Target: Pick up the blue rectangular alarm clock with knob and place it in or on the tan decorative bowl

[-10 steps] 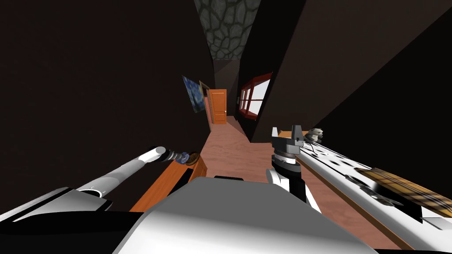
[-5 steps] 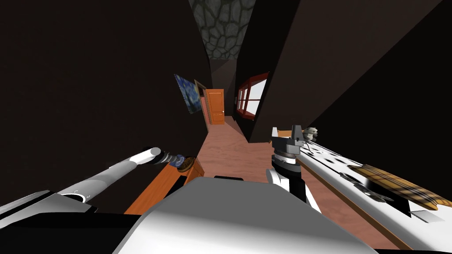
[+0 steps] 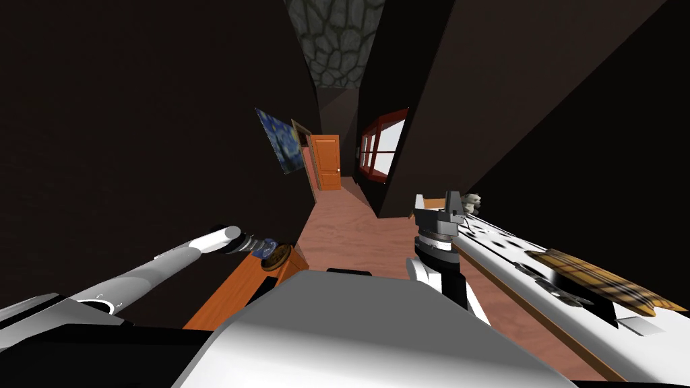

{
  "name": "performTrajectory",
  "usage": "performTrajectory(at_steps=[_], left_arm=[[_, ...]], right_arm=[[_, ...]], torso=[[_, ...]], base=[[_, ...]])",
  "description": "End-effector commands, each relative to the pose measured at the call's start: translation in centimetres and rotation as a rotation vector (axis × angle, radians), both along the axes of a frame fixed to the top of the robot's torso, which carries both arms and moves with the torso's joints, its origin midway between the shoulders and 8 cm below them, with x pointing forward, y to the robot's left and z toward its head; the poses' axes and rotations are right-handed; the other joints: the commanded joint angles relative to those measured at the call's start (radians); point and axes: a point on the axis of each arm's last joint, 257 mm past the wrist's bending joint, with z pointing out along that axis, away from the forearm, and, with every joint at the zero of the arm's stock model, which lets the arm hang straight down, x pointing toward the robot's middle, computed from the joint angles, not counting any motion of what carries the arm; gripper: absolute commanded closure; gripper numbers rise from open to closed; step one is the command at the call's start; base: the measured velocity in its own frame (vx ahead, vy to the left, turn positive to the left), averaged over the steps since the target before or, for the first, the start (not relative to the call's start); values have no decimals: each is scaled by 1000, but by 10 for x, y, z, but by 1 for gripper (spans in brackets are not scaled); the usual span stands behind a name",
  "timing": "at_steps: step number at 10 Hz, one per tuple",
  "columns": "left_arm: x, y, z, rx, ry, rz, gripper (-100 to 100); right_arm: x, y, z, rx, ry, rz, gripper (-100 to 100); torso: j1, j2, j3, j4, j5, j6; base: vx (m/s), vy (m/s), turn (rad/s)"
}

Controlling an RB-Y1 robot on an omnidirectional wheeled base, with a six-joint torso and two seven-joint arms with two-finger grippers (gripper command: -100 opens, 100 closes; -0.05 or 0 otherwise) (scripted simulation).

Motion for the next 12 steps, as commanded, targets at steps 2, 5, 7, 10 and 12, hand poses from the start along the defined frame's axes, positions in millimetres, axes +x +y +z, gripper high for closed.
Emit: performTrajectory(at_steps=[2, 5, 7, 10, 12], left_arm=[[0, 0, 0, 0, 0, 0, -100], [0, 0, 0, 0, 0, 0, 0], [6, 2, 21, -3, -2, 0, -100], [13, 2, 46, -6, -2, -1, -100], [14, 2, 43, -6, -2, -1, 0]], right_arm=[[0, 0, 0, 0, 0, 0, 0], [0, 0, 0, 0, 0, 0, 0], [0, 0, 0, 0, 0, 0, 0], [0, 0, 0, 0, 0, 0, 0], [0, 0, 0, 0, 0, 0, 0]], torso=[[0, 1, 1, 0, 0, 0], [1, 2, 1, 0, 0, 0], [1, 2, 1, 1, 0, 0], [0, 4, 2, 1, 0, 0], [1, 3, 2, 1, 0, 0]], base=[[0, 0, 0], [0, 0, 0], [-19, 2, -5], [-30, -1, -2], [-5, 0, -1]])
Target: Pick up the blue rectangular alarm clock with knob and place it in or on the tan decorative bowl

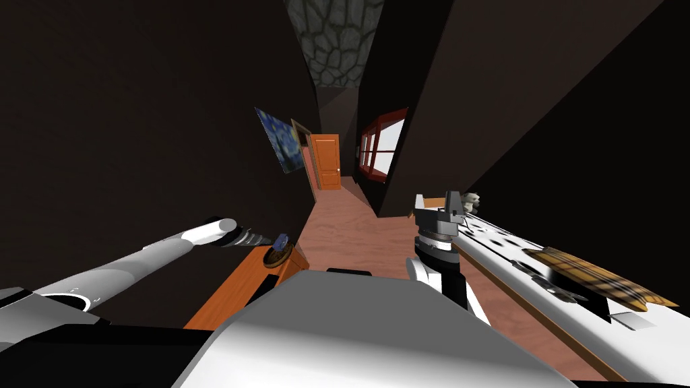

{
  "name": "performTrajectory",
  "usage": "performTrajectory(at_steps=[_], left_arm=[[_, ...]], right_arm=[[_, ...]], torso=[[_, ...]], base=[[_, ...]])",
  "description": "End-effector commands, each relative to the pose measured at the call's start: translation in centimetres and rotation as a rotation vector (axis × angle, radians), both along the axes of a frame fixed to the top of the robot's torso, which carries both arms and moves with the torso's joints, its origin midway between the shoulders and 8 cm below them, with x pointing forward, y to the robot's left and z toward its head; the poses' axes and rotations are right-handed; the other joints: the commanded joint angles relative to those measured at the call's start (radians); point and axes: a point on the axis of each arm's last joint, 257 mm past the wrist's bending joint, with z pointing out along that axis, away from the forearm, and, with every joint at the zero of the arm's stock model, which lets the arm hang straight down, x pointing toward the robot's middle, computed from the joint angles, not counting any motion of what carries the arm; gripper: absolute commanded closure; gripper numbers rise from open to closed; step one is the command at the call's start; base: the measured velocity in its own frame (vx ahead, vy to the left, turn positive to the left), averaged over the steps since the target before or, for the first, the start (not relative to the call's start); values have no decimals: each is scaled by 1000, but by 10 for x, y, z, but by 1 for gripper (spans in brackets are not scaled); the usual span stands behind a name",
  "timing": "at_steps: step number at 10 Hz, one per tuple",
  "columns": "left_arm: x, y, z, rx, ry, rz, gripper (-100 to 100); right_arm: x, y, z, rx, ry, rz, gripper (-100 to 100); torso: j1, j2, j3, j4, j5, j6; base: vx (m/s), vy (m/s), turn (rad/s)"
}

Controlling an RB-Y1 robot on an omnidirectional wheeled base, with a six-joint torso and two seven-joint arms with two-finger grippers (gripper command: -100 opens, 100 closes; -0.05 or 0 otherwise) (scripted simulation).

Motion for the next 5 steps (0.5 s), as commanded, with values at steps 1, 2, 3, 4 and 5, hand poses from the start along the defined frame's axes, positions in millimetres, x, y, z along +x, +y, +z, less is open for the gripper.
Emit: performTrajectory(at_steps=[1, 2, 3, 4, 5], left_arm=[[0, 0, 0, 0, 0, 0, 0], [0, 0, 0, 0, 0, 0, 0], [0, 0, 0, 0, 0, 0, 0], [0, 0, 0, 0, 0, 0, 0], [0, 0, 0, 0, 0, 0, 0]], right_arm=[[0, 0, 0, 0, 0, 0, 0], [0, 0, 0, 0, 0, 0, 0], [0, 0, 0, 0, 0, 0, 0], [0, 0, 0, 0, 0, 0, 0], [0, 0, 0, 0, 0, 0, 0]], torso=[[0, 0, 0, 0, 0, 0], [0, 0, 0, 0, 0, 0], [0, 0, 0, 0, 0, 0], [0, 0, 0, 0, 0, 0], [0, 0, 0, 0, 0, 0]], base=[[0, 0, 0], [0, 0, 0], [0, 0, 0], [0, 0, 0], [0, 0, 0]])
